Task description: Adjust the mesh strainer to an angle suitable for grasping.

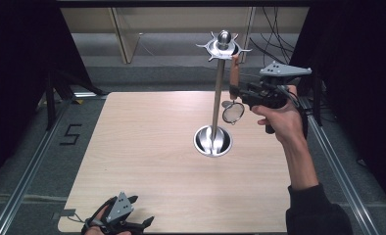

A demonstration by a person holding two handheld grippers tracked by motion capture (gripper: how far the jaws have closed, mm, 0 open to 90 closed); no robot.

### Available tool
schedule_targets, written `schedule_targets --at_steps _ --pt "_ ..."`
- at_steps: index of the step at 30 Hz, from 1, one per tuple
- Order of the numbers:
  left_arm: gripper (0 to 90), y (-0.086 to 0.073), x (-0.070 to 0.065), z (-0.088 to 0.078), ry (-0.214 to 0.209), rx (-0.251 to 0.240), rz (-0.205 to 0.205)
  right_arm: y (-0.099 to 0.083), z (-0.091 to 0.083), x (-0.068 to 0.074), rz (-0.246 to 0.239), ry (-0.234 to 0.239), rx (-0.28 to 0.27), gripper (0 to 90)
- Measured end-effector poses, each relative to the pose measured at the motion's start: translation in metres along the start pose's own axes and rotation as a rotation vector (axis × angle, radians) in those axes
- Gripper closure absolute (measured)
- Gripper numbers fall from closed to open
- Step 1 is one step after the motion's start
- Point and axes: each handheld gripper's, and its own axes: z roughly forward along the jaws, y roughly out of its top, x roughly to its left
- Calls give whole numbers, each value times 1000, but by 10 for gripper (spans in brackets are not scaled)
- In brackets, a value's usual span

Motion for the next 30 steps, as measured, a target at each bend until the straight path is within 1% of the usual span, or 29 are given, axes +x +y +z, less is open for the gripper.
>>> schedule_targets --at_steps 1,2,3,4,5,6,7,8,9,10,11,12,13,15,16,17,18,19,20,21,22,23,24,25,26,27,28,29,30 --pt "149 0 0 0 7 -1 4 0 1 0 1 -4 -2 694" --pt "149 0 0 0 7 -1 4 0 1 1 14 -3 4 695" --pt "149 -1 -3 0 -3 5 -47 0 2 0 -2 -5 -4 696" --pt "149 -1 -3 0 -3 5 -47 0 2 0 -2 -5 -4 696" --pt "149 -1 -3 0 -3 9 -50 0 4 1 -3 1 8 697" --pt "149 0 0 0 2 2 -4 0 5 0 -13 -4 1 698" --pt "149 0 0 0 2 2 -4 0 5 0 -13 -4 1 698" --pt "149 -1 -2 0 4 11 -36 0 5 1 -2 -7 9 698" --pt "149 -1 -2 -1 5 9 -37 -2 7 0 -6 5 10 698" --pt "149 -1 -2 -1 5 9 -35 -2 7 0 -6 5 10 698" --pt "149 -1 -3 0 -7 9 -43 -2 7 0 -9 -1 13 698" --pt "149 -1 -4 0 -3 5 -55 -4 8 -1 -11 5 -1 698" --pt "149 -1 -2 0 6 9 -35 -4 7 0 -7 4 3 698" --pt "149 -1 -2 -1 7 13 -27 -4 7 -1 -14 2 2 698" --pt "149 -1 -1 0 8 2 -18 -4 6 0 -11 3 3 694" --pt "149 0 1 0 9 11 11 -4 6 -1 -4 7 -1 685" --pt "149 0 -2 -1 9 13 -24 -4 4 0 27 -1 10 668" --pt "149 -1 -2 0 7 13 -28 -4 4 0 27 -1 10 668" --pt "149 0 0 0 10 4 8 -5 3 -1 32 -5 7 655" --pt "149 0 0 0 10 4 8 -5 3 -1 33 -7 2 645" --pt "149 -1 -2 0 7 11 -29 -6 3 -2 25 -7 -4 625" --pt "149 -1 -2 0 7 11 -29 -6 3 -2 25 -7 -4 625" --pt "149 -1 -2 0 5 12 -32 -7 1 -3 46 -8 0 610" --pt "149 -1 -2 0 6 7 -31 -7 1 -3 46 -8 0 610" --pt "149 0 0 0 10 9 11 -8 -1 -4 40 -20 -12 588" --pt "149 -1 -2 0 7 10 -31 -8 -3 -2 61 -20 -4 574" --pt "149 -1 -2 0 7 12 -27 -8 -3 -2 61 -20 -4 574" --pt "149 0 0 0 12 5 6 -8 -3 -2 58 -12 -8 558" --pt "149 0 0 1 12 2 9 -9 -5 -1 71 -19 -14 530"
